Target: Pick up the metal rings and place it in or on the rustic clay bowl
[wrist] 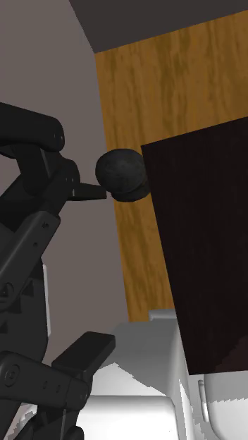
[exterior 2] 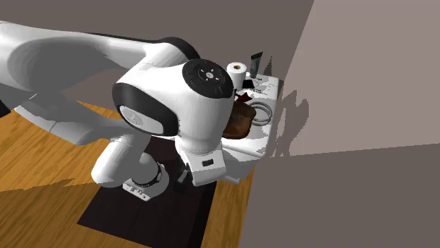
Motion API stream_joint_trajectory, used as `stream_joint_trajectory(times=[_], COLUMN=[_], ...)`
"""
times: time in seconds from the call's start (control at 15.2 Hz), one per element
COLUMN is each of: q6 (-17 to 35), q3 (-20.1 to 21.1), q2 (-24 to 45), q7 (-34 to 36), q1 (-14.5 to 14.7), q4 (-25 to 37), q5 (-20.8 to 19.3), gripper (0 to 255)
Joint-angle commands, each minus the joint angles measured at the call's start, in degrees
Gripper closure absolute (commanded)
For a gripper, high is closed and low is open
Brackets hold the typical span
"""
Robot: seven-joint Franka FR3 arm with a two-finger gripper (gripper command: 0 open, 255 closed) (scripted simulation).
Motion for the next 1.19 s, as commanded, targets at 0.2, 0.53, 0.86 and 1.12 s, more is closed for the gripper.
stream_joint_trajectory(times=[0.2,0.53,0.86,1.12], q6=[3.1,8.4,13.5,17.3], q3=[3.0,7.9,12.7,16.4], q2=[2.4,7.6,14.1,20.1], q7=[3.2,8.3,13.2,17.2], q1=[1.7,4.3,6.5,7.9], q4=[-0.2,0.8,3.4,6.6], q5=[2.7,6.6,9.3,10.4], gripper=[0,0,0,0])
